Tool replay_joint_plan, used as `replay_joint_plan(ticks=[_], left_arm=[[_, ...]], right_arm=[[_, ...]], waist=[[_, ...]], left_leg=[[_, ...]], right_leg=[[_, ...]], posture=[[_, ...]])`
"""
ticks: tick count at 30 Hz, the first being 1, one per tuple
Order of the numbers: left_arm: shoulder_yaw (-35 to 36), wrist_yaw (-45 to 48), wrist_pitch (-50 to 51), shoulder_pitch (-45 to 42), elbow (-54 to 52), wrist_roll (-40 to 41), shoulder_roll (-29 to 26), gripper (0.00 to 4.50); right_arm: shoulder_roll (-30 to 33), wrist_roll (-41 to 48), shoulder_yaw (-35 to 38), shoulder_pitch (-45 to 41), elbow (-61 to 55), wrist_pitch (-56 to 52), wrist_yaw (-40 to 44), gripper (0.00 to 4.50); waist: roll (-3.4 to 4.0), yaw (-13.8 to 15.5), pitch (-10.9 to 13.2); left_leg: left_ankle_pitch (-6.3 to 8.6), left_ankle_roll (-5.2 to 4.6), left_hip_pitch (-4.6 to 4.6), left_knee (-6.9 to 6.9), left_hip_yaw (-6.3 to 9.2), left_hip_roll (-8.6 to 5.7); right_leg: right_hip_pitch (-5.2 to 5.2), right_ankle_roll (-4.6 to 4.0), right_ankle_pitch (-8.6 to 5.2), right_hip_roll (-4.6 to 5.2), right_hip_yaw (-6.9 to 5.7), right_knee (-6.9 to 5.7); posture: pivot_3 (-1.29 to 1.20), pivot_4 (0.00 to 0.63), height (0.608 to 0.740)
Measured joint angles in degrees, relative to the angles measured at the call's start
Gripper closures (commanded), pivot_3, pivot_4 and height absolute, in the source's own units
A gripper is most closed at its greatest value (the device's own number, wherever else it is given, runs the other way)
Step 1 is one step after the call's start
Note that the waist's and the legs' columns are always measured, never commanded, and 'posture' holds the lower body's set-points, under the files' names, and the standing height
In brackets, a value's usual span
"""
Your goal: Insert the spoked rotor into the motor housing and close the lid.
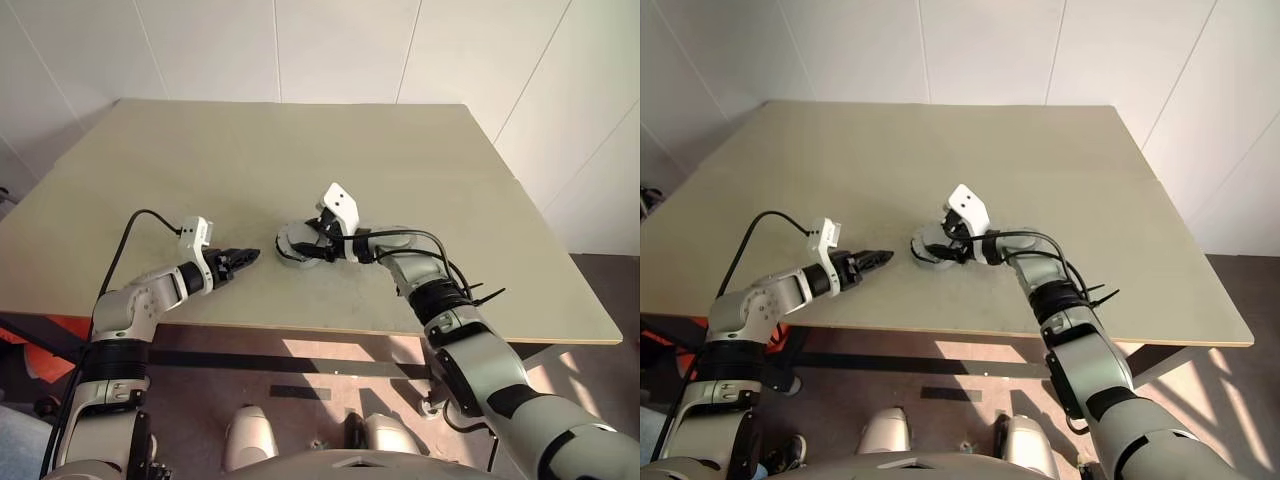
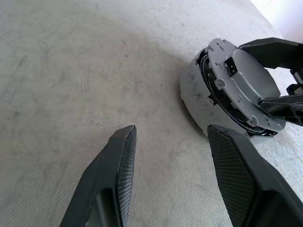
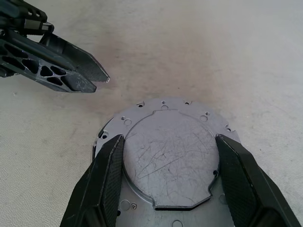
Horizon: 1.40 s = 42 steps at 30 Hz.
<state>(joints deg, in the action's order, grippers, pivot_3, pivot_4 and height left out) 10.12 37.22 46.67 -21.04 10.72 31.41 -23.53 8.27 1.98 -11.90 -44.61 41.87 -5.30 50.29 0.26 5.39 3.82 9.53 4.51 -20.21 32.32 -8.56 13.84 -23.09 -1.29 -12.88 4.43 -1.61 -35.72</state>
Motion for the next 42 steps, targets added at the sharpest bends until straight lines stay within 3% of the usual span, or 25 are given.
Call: replay_joint_plan(ticks=[13, 42], left_arm=[[0.0, -0.05, -0.06, -0.02, 0.08, -0.03, 0.0, 1.97], [0.0, -0.17, -0.22, 0.0, 0.06, -0.01, 0.02, 1.97]], right_arm=[[-0.06, 0.01, -0.82, 1.75, -2.72, -0.15, 3.64, 1.58], [-0.04, 0.19, -0.54, 1.76, -2.71, -1.61, 3.36, 1.58]], waist=[[0.0, 0.0, 0.0], [0.0, 0.02, 0.0]], left_leg=[[0.01, -0.01, 0.0, 0.0, 0.0, 0.0], [0.01, -0.01, 0.0, 0.01, 0.0, 0.0]], right_leg=[[0.0, 0.0, 0.0, 0.0, 0.0, 0.01], [0.0, 0.0, 0.0, 0.0, 0.0, 0.0]], posture=[[0.0, 0.0, 0.74], [0.0, 0.0, 0.74]])
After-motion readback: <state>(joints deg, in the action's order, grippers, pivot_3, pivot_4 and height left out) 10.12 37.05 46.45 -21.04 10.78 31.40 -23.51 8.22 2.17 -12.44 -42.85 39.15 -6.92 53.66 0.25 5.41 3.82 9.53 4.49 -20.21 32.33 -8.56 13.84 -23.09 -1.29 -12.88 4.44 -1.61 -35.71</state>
